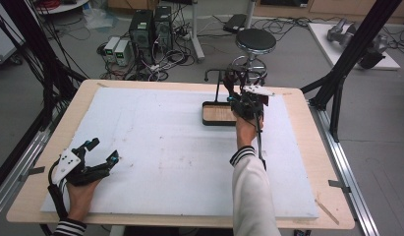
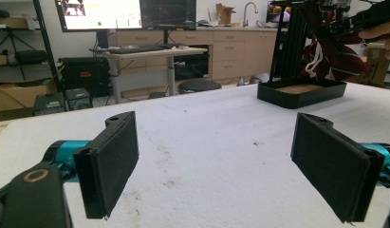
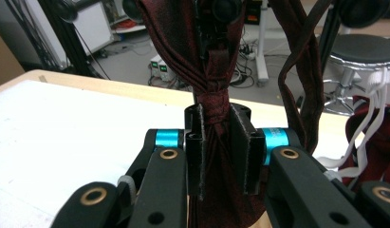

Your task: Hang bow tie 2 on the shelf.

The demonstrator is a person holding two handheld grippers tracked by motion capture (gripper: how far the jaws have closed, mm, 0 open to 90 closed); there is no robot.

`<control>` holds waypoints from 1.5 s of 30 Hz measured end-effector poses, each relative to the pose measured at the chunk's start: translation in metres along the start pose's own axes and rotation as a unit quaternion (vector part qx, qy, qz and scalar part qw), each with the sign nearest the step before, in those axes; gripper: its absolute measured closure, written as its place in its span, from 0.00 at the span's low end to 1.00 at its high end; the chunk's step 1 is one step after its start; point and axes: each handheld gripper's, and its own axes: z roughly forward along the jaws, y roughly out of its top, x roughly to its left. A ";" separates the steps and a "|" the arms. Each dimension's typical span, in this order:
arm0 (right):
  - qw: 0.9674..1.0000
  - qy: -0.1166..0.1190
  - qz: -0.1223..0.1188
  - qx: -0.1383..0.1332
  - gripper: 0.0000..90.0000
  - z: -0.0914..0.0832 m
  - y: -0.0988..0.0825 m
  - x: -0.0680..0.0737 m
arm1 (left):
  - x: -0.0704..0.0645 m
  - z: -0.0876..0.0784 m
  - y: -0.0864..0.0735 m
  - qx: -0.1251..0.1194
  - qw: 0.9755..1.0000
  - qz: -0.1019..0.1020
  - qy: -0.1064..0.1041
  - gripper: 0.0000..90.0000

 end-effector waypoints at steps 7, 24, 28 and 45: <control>1.000 0.000 -0.004 0.025 0.86 0.004 -0.003 0.001 | 0.000 0.000 0.000 0.000 1.000 0.000 0.000 0.18; 0.999 0.005 -0.024 0.022 0.68 0.005 -0.003 0.001 | 0.000 0.000 0.000 -0.001 1.000 0.000 0.000 0.18; 0.999 0.002 -0.029 0.024 0.42 0.004 -0.002 0.001 | 0.000 0.000 0.000 0.000 1.000 0.003 0.000 0.18; 0.996 0.053 -0.065 -0.022 0.13 -0.051 0.007 0.006 | -0.001 0.000 0.000 -0.001 1.000 0.006 0.003 0.18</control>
